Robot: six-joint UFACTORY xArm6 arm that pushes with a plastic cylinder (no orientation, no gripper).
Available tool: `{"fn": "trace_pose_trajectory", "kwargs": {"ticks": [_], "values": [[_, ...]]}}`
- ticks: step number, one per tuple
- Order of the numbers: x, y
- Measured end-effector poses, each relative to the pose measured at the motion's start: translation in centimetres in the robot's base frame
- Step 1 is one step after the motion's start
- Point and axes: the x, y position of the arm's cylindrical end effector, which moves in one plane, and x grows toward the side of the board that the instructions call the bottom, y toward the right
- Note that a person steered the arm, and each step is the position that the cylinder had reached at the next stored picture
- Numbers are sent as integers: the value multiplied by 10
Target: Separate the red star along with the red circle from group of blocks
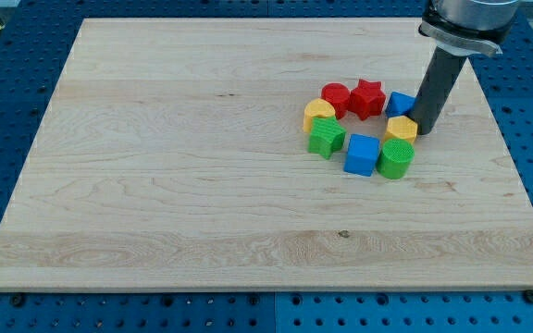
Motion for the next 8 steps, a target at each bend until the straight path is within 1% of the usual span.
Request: {"fn": "trace_pose_trajectory", "kwargs": {"ticks": [1,2,3,5,8], "values": [[14,6],[12,-27],[8,-40],[-13,-44],[-23,-76]]}}
